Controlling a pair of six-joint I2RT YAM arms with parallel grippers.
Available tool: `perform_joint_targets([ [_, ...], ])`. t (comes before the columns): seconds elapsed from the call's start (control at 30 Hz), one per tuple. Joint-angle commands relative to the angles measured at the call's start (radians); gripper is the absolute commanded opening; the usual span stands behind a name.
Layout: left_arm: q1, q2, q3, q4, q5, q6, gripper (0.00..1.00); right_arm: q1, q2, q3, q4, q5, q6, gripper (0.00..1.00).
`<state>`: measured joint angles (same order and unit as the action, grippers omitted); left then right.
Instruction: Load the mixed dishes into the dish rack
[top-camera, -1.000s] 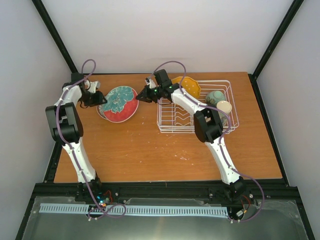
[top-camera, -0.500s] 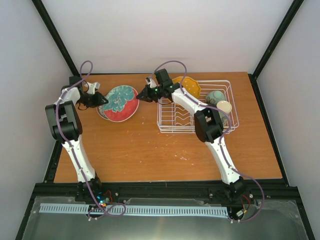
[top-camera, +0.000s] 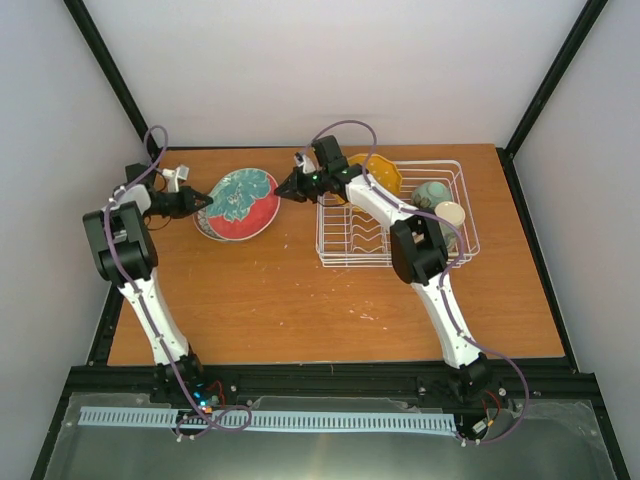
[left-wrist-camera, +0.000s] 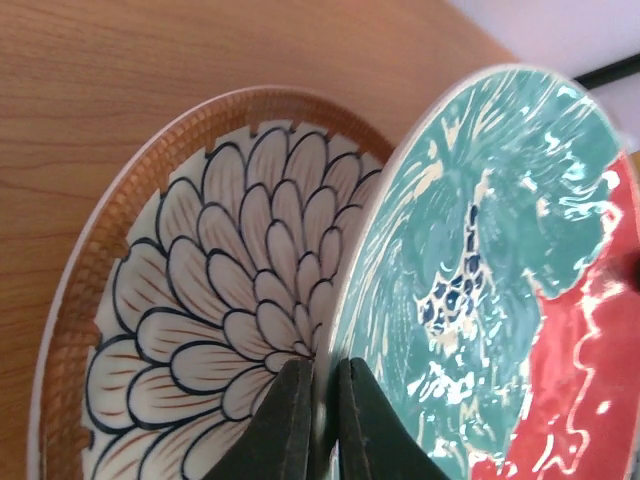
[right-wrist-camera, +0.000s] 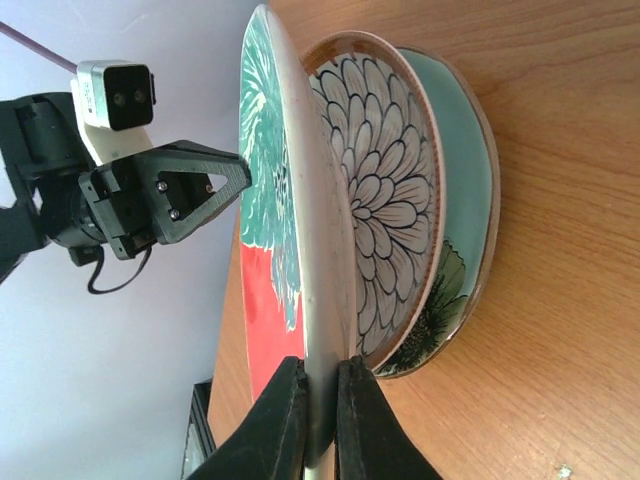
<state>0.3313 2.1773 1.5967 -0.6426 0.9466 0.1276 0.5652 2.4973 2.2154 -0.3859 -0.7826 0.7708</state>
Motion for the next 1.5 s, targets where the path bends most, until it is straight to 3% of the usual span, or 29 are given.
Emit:
perform_joint_targets([
  [0.0,-0.072,-0.084,-0.035,0.044,0.36,-0.034,0.01,0.01,-0.035,0.062,0.127,-0.113,-0.002,0.03],
  [0.03,-0.072,-0.084,-0.033,0.045,0.362,-0.037,0.03,0.009,-0.035,0.063,0.127,-0.112,-0.002,0.03],
  [0.1,-0.074,-0.069,-0.02,0.029,0.342,-0.034,0.16,0.01,-0.035,0.065,0.125,-0.115,-0.003,0.03],
  [0.2,-0.078,-0.032,-0.013,0.005,0.356,-0.013,0.24,0.011,-0.037,0.07,0.124,-0.118,-0.005,0.03],
  [0.27,-0.089,-0.023,-0.019,0.007,0.366,-0.006,0.19,0.012,-0.035,0.071,0.134,-0.124,0.004,0.03],
  [0.33,-0.103,-0.019,-0.019,0.014,0.381,-0.008,0.07,0.012,-0.03,0.078,0.141,-0.132,0.015,0.03],
  [0.37,-0.11,-0.019,-0.016,0.017,0.395,-0.009,0.07,0.012,-0.028,0.08,0.14,-0.133,0.015,0.03],
  [0.47,-0.128,-0.025,-0.015,0.041,0.426,-0.026,0.17,0.013,-0.026,0.08,0.142,-0.14,0.017,0.03],
  [0.57,-0.153,-0.028,-0.014,0.072,0.451,-0.053,0.19,0.015,-0.027,0.08,0.139,-0.144,0.014,0.03],
  [0.73,-0.199,-0.034,-0.019,0.122,0.478,-0.106,0.01,0.021,-0.025,0.08,0.149,-0.154,0.023,0.03],
  [1.13,-0.251,-0.204,-0.106,0.332,0.436,-0.299,0.01,0.027,-0.035,0.078,0.161,-0.176,0.015,0.03],
  [1.47,-0.252,-0.406,-0.088,0.271,0.302,-0.29,0.01,0.03,-0.08,0.109,0.109,-0.238,-0.052,0.07],
])
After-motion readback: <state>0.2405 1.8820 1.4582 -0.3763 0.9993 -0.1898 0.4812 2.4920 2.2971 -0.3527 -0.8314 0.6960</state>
